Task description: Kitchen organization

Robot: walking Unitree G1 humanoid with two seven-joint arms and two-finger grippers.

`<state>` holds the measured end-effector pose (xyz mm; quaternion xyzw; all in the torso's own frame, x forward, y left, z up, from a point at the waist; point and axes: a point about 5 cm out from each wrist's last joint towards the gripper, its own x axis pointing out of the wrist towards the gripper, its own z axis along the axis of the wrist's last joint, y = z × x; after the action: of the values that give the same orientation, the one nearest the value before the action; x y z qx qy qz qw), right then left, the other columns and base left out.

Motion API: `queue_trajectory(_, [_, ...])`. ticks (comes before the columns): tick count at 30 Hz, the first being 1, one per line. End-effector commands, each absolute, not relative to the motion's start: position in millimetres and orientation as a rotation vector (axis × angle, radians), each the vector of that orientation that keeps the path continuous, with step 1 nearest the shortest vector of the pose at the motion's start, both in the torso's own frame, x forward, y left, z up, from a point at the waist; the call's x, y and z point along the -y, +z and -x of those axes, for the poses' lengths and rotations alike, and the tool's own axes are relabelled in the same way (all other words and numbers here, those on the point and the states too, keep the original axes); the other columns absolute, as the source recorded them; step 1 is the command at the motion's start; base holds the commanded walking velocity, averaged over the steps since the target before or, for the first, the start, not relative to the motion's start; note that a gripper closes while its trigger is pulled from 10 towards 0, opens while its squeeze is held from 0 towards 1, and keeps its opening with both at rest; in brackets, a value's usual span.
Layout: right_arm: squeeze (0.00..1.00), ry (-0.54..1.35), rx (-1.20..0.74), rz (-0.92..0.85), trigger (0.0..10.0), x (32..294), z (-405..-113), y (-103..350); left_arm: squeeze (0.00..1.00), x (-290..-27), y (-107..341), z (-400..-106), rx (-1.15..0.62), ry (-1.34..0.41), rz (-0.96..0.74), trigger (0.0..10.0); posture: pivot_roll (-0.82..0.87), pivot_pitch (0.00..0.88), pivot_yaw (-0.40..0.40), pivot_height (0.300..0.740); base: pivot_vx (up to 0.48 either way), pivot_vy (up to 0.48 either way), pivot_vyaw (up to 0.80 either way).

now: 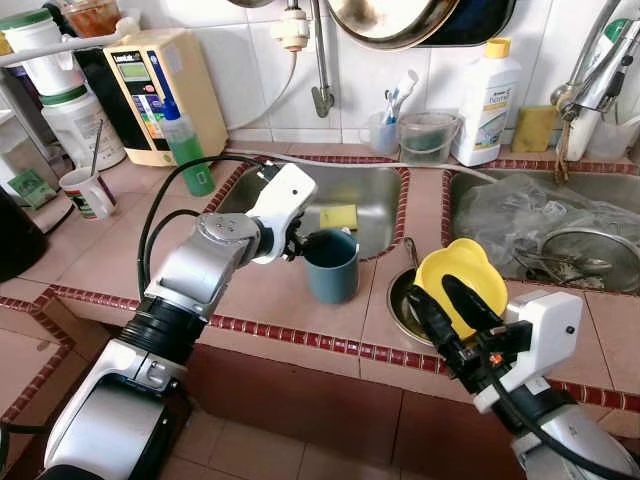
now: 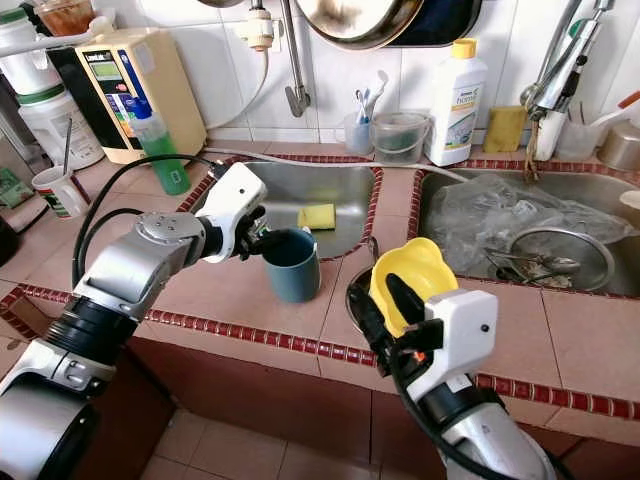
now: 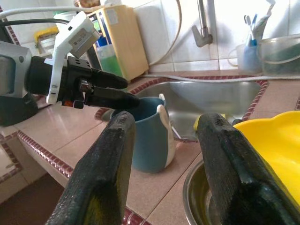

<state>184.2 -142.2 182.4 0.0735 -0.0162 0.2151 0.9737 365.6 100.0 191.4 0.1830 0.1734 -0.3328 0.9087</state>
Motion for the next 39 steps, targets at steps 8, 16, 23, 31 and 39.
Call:
queue_trajectory(8, [0.00,0.473,0.037,-0.164,10.0,138,-182,187,0.00,-108,195,-370,-0.413,-0.624,-0.387,10.0,-0.20,0.067,0.160,0.740,0.000,0.000,0.00])
queue_trajectory(16, [0.00,0.473,0.040,-0.171,10.0,136,-183,188,0.00,-96,200,-369,-0.404,-0.690,-0.392,10.0,-0.20,0.078,0.173,0.740,0.000,0.000,0.00])
queue_trajectory(23, [0.00,0.458,0.041,-0.171,10.0,137,-182,188,0.00,-93,200,-366,-0.438,-0.760,-0.372,0.0,-0.20,0.082,0.185,0.740,0.000,0.000,0.00])
queue_trajectory(31, [0.00,0.442,0.049,-0.169,10.0,138,-183,188,0.00,-96,204,-365,-0.439,-0.792,-0.381,0.0,-0.19,0.082,0.189,0.740,0.000,0.000,0.00])
queue_trajectory(39, [0.00,0.434,0.058,-0.170,10.0,139,-186,189,0.00,-97,205,-363,-0.441,-0.808,-0.384,0.0,-0.17,0.081,0.189,0.740,0.000,0.000,0.00])
